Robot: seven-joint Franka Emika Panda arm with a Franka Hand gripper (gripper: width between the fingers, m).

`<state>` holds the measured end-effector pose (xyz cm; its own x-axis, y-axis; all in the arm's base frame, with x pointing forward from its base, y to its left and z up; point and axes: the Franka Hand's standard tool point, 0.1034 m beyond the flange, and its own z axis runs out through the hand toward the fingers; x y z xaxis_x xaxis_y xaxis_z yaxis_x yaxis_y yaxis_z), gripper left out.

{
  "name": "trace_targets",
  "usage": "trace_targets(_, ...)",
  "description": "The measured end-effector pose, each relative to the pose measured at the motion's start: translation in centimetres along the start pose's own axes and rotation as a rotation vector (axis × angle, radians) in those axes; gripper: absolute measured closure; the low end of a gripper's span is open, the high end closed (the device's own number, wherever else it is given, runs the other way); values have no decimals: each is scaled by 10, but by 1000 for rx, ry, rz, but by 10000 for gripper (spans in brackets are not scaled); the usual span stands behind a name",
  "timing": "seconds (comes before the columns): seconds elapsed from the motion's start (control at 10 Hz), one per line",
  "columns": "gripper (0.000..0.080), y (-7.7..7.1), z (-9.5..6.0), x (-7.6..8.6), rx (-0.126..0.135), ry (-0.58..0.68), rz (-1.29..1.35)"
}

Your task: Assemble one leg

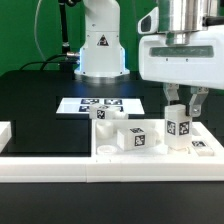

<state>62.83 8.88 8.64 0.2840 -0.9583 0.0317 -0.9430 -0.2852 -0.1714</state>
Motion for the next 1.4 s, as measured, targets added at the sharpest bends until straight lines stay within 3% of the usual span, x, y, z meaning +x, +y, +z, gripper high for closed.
trace_targets(0.3,512,0,0,0,1,0,65)
trace_targets(0.4,425,0,0,0,0,1,20)
trace_targets(0.5,275,1,1,0,-3,5,-87)
trace_targets(0.6,188,0,1,0,-6,11,-213)
trace_targets(0.7,162,-2,0,3,4,17,-337)
trace_targets(1.1,151,-1,0,4,1,19,-611)
trace_targets(1.4,151,1,4,5,-21,29,-947)
